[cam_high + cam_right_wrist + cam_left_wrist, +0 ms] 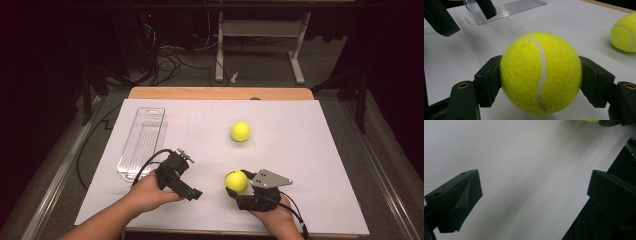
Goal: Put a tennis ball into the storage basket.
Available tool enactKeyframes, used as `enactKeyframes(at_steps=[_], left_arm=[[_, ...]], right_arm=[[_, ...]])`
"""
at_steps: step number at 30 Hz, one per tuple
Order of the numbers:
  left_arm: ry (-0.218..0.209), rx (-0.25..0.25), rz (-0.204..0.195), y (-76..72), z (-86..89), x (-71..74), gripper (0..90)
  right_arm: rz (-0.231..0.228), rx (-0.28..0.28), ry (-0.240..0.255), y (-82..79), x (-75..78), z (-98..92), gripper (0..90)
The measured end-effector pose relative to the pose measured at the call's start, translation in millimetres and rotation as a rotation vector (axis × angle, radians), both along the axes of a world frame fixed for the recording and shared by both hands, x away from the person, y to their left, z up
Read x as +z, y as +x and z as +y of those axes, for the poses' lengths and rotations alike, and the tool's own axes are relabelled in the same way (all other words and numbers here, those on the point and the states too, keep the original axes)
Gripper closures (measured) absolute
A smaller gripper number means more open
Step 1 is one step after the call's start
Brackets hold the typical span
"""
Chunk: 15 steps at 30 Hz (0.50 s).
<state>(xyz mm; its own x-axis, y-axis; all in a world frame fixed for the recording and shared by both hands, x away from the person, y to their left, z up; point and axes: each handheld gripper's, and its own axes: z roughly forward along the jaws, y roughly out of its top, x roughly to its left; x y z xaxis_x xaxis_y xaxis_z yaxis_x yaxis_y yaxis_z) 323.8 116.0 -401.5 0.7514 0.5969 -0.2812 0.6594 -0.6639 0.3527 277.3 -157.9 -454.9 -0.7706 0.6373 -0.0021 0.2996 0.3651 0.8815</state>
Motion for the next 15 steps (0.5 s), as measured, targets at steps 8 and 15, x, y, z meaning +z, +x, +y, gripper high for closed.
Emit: enactKeyframes(at_steps=[8, 15], left_arm=[[-0.018, -0.005, -0.002, 2.3, -5.5, 12.9, 0.7], [-0.009, -0.012, 0.004, 4.0, -10.6, 18.4, 0.7]], right_arm=[[-0.008, 0.028, 0.004, -2.6, -3.4, 10.8, 27.6], [-0.005, 0.047, 0.012, -5.1, -4.2, 18.8, 27.6]])
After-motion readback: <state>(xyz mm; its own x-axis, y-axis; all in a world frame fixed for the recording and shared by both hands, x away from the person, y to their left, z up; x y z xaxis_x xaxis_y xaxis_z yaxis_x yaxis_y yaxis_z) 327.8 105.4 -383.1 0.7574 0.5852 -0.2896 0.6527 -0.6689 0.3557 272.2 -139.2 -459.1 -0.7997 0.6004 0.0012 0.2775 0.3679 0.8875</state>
